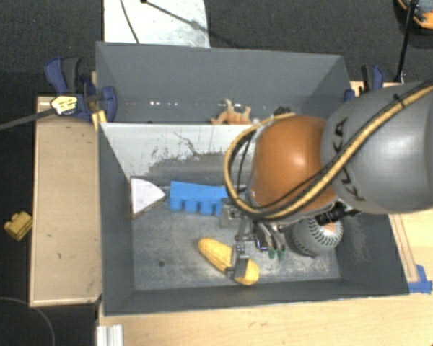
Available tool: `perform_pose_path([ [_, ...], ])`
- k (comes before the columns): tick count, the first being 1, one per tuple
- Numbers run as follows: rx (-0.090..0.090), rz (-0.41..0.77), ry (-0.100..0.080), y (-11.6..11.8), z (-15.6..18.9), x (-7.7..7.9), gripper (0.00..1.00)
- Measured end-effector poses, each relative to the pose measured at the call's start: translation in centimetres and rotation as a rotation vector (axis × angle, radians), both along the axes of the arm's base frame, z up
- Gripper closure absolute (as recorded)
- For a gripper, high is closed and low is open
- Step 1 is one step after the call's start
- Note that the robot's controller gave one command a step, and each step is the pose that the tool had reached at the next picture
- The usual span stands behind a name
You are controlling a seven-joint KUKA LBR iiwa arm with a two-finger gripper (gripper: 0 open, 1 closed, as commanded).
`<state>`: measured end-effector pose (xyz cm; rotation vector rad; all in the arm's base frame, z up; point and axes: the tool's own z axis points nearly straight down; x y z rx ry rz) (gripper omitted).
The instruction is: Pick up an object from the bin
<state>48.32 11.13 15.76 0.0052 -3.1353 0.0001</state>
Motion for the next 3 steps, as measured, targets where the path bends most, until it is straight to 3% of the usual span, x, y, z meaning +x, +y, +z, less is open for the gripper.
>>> perform_pose_path([
  [1, 0.001, -0.004, -0.008, -0.1, 0.4, 0.2, 0.00],
  [2, 0.003, -0.045, -0.015, -1.8, -5.0, 0.4, 0.00],
  [3, 0.001, -0.065, -0.009, -2.6, -8.7, 1.9, 1.00],
])
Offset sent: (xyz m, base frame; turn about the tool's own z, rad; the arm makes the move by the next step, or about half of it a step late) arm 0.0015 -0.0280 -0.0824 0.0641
